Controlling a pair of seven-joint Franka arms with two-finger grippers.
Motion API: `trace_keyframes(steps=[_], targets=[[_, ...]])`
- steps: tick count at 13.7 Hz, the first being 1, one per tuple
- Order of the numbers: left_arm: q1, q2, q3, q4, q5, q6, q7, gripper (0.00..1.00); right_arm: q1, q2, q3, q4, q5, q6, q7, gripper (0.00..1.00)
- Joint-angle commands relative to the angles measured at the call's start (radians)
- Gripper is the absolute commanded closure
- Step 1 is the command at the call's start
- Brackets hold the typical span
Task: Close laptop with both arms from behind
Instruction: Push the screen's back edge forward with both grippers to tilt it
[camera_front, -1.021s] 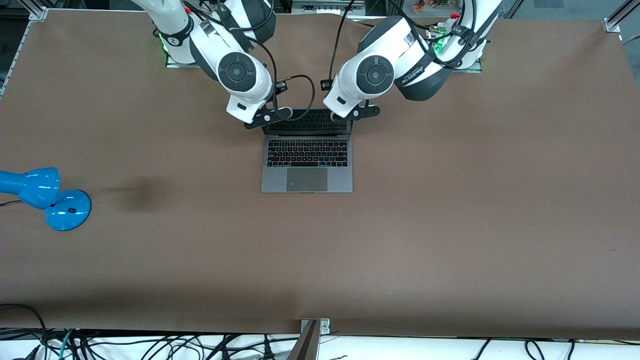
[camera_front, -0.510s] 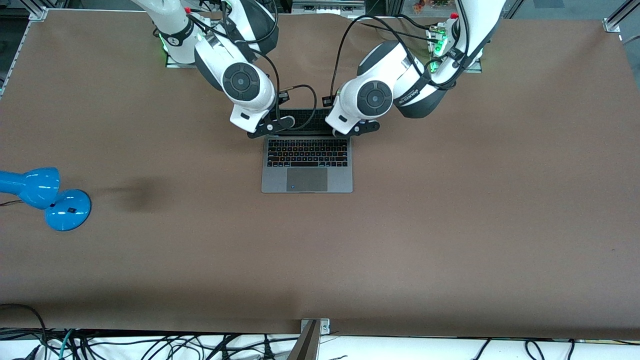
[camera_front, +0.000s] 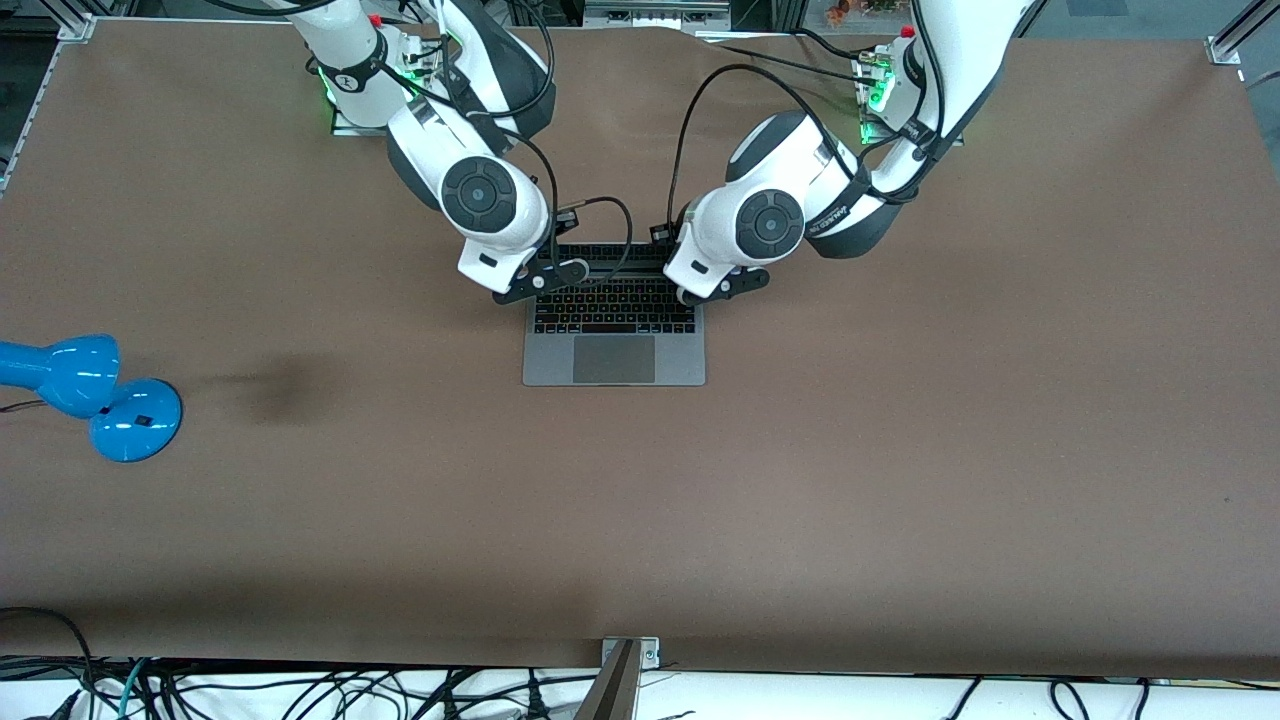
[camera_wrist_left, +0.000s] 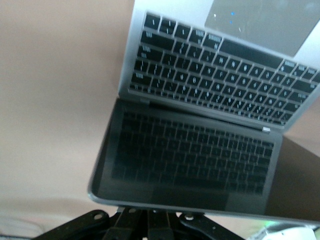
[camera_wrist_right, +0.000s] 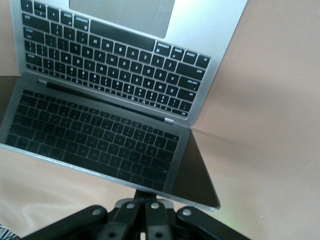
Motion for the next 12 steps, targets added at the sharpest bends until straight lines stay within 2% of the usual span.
trace_keyframes(steps=[1,8,12], targets=[[-0.005,0.071,0.000,0.075,0.061,-0.003,-0.009,1.00,-0.002,0.055,-0.008,0.063,-0.022,-0.002,0.014,1.00],[-0.013,0.161,0.044,0.169,0.093,-0.003,-0.009,1.00,-0.002,0.151,-0.028,0.148,-0.077,0.011,0.014,1.00],[-0.013,0.213,0.063,0.204,0.119,-0.002,-0.009,1.00,-0.002,0.211,-0.043,0.172,-0.077,0.091,0.011,1.00]])
